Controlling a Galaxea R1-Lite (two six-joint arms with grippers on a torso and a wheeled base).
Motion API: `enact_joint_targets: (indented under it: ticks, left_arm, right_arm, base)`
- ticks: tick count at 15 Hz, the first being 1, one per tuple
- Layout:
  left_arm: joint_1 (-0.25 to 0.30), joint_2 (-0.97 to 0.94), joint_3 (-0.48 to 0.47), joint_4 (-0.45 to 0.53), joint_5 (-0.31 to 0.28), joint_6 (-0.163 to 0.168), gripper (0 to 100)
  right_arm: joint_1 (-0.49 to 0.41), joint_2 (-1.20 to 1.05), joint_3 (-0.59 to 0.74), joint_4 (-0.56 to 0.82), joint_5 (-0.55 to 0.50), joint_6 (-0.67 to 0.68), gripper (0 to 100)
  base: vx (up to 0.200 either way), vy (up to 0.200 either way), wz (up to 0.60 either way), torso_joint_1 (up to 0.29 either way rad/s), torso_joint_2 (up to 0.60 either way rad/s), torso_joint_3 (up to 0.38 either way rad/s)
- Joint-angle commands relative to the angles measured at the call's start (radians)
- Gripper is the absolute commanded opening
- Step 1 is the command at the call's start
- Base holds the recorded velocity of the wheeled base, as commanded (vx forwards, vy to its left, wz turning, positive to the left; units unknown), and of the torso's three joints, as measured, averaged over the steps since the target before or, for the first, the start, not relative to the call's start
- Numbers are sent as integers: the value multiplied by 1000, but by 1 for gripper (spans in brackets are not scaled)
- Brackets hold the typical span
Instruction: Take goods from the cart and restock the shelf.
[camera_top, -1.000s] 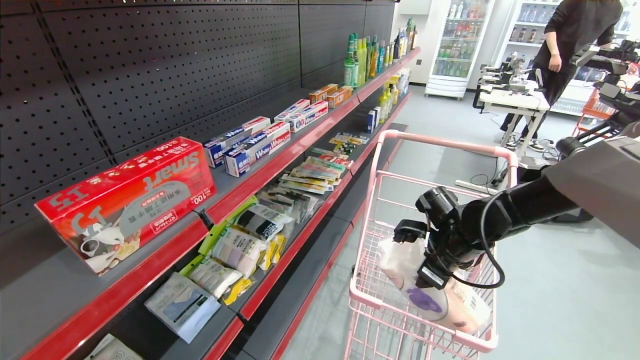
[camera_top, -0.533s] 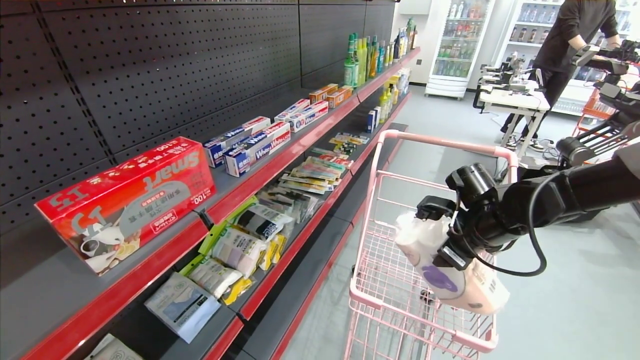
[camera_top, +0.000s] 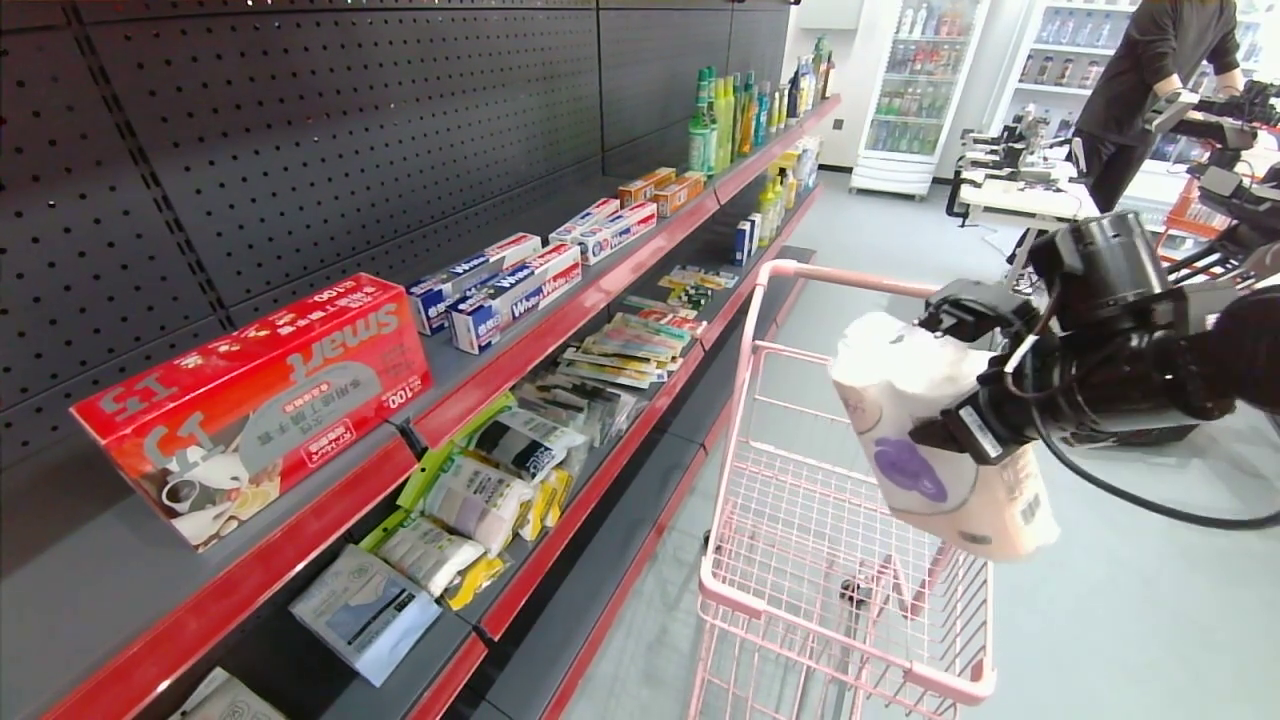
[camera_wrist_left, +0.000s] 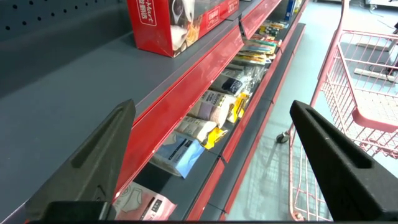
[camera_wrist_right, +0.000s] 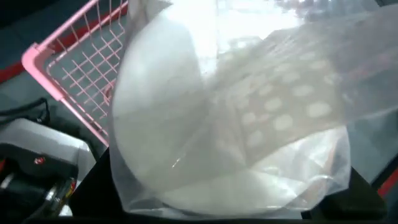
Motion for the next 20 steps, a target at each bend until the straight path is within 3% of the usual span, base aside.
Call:
enact_joint_targets:
  ticks: [1,3,6,7,13,20]
  left_arm:
    - [1,1,0,0,0,-1,100]
    - [0,1,0,0,0,-1,100]
    - [0,1,0,0,0,-1,100]
    - [1,1,0,0,0,-1,100]
    - [1,1,0,0,-1,-2,100]
    - [1,1,0,0,-1,-4,100]
  right_arm:
    - [-5,-171,17,-2,-14,64,0]
    - [-8,-251,39,-24,-81,106,0]
    - [-31,-331,163,-197,-103,118,0]
    - [-39,-386,261,-306,-127,101,0]
    - [-82,-564,422,-315,-143,20,0]
    - [-80,-564,422,-315,-135,-55,0]
  base:
    - [0,0,0,0,0,0]
    - [0,0,0,0,0,0]
    - [0,0,0,0,0,0]
    - [0,0,0,0,0,0]
    - [0,0,0,0,0,0]
    - [0,0,0,0,0,0]
